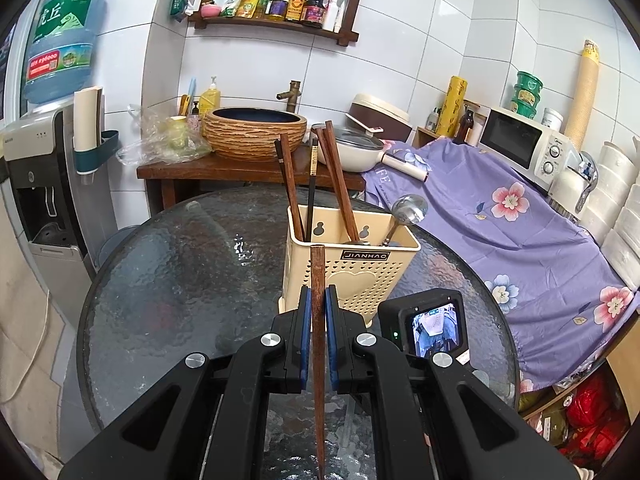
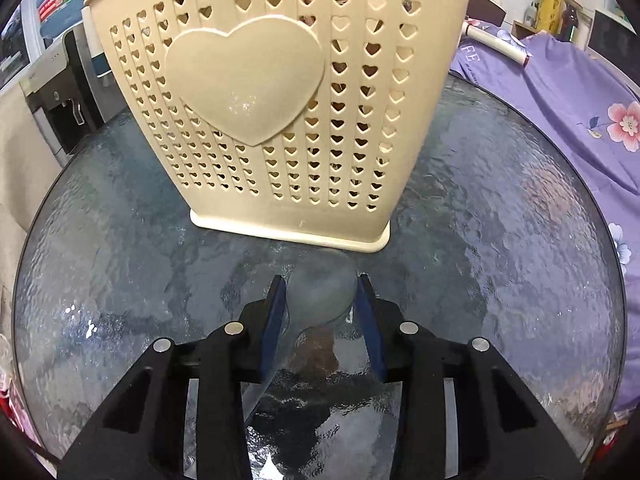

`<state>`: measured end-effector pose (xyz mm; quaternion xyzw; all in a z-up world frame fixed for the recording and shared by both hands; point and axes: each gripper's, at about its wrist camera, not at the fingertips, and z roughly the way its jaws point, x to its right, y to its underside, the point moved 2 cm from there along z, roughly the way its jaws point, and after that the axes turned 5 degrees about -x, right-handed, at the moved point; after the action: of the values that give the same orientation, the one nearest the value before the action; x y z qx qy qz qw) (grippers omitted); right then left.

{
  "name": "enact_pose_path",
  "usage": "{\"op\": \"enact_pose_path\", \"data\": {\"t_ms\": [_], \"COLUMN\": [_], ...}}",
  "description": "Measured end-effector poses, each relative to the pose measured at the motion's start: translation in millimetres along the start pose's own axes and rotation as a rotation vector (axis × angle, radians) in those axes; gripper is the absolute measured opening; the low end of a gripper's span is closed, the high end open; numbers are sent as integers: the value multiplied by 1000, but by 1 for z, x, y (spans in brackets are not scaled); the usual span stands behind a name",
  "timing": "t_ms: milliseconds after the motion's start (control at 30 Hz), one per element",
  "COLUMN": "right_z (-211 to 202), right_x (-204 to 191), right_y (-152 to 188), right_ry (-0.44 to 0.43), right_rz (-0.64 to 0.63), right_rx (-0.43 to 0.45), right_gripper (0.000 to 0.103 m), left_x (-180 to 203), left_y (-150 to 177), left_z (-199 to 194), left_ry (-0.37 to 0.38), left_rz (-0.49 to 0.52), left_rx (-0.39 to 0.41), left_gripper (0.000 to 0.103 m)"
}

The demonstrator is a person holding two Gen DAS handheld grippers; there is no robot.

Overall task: Organize utensils
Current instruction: 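Carry the spoon and chopstick above the cream basket with both tools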

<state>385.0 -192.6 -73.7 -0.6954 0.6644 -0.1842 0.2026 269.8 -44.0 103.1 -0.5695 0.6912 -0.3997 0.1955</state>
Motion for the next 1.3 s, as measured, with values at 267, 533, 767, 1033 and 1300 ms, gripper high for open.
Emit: {"op": "enact_pose_path", "data": {"t_ms": [267,533,767,1033,1300], "right_z": [-10,-57,-111,-146,-155], "right_x": [17,28,22,23,25], "right_y": [8,16,24,14,4], "right_ry": [-127,-213,-251,-269,-265], "right_rz": [-15,-82,-165,-197,-208], "right_rx": [43,176,281,334,352], "right_gripper": [37,37,37,36,14], "left_x": [2,7,7,13,20], "left_y": [0,-1,-3,-11,-23], "left_z": [2,-3,-9,-19,-24], "left_ry": [1,4,9,12,9], "left_rz": [2,4,8,29,57], "left_rx": [-1,13,26,54,76], "left_gripper": [7,7,7,7,7]}}
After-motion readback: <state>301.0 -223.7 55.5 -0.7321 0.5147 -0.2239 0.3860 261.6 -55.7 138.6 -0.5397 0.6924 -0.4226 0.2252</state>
